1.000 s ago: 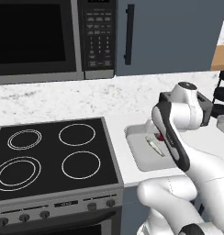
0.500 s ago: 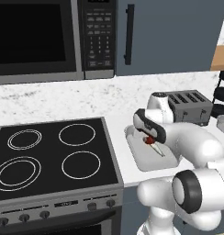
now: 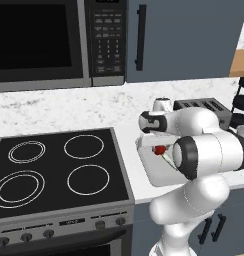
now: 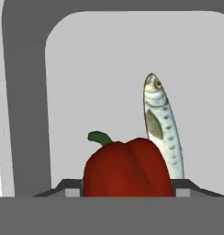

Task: Place one bell pepper and one fish in each tupperware on the nearby counter, to pack two identical lunches.

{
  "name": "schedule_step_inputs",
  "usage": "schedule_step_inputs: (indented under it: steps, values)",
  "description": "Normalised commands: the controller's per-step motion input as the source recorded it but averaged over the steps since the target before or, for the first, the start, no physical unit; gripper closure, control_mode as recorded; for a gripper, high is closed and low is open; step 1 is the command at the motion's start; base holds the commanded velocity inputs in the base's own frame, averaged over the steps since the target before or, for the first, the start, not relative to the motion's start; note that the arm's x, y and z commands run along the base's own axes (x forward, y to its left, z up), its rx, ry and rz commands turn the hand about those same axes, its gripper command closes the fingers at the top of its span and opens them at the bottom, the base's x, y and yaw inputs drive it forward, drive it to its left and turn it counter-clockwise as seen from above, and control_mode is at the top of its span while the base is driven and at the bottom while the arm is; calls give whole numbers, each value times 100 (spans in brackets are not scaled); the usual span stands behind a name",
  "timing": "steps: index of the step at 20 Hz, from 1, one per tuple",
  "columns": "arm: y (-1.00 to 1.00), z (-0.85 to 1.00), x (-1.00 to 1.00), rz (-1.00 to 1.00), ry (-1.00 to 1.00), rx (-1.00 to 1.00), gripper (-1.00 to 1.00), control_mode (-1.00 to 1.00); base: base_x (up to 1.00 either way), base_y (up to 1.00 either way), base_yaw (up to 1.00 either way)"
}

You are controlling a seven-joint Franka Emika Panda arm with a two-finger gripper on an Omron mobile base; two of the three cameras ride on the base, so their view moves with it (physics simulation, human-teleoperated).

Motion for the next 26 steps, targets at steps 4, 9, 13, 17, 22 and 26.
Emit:
schedule_step_inputs:
  steps: [4, 9, 13, 17, 22, 26]
  values:
    - [-1, -87, 1, 0, 10, 0, 100, -100, 0, 0, 0]
    - [2, -24, 0, 1, 0, 0, 100, -100, 0, 0, 0]
    - [2, -3, -1, 0, 0, 0, -100, -100, 0, 0, 0]
    - [0, 11, -14, 0, -1, -1, -100, -100, 0, 0, 0]
    - [1, 32, -29, 0, -3, -3, -100, -100, 0, 0, 0]
    - [0, 60, -82, 0, -13, 0, -100, -100, 0, 0, 0]
